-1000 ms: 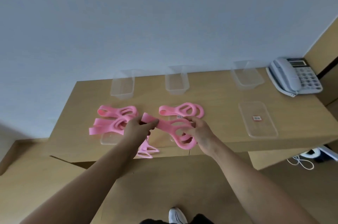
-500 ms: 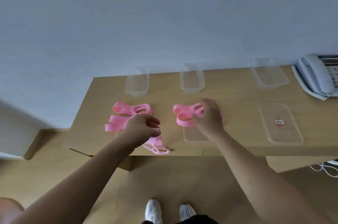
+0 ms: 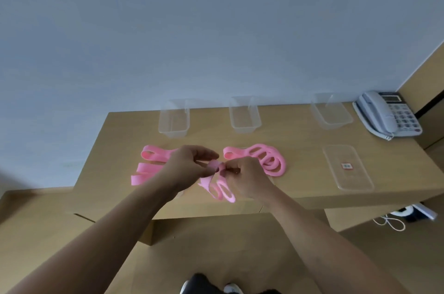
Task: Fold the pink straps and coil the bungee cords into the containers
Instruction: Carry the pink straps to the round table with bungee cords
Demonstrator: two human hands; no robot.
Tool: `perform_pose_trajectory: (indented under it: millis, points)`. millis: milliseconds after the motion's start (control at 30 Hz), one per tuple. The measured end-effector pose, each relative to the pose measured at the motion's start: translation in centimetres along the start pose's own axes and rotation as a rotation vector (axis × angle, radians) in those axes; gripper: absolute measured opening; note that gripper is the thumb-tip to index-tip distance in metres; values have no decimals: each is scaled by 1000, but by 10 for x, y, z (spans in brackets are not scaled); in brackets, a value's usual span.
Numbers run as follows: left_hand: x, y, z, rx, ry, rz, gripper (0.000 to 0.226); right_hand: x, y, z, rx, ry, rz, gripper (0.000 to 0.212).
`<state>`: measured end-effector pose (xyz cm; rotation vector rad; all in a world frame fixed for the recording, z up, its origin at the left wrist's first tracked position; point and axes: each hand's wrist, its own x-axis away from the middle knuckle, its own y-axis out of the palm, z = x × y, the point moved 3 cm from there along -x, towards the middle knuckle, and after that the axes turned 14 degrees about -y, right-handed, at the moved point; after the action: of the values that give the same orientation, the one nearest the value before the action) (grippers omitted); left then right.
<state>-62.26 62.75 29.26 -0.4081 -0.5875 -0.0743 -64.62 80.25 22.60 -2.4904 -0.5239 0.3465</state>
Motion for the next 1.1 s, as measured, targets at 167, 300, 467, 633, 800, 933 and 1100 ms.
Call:
perform_pose_trajectory:
  millis: [167, 300, 467, 633, 800, 933, 1100]
  points:
    - [-4, 2, 10, -36, 111, -27, 39, -3, -18, -11, 73, 20, 151, 9]
    - [-9, 2, 16, -64, 181, -55, 32, -1, -27, -20, -23, 65, 207, 8]
    - [-16, 0, 24, -49, 251, -33, 18, 3, -27, -33, -161, 77, 190, 26]
    - [-18, -1, 31, 32, 289, -98, 15, 13, -7, -26, -260, 154, 20, 34]
    - [-31, -5, 28, 109, 308, -103, 16, 32, 25, -2, -255, 325, 202, 20]
    - [-52, -12, 8, 225, 219, -64, 15, 53, 19, 15, -543, 470, 337, 16]
    - [-86, -4, -31, 187, 5, -34, 24, 60, -13, 44, -646, 584, 433, 32]
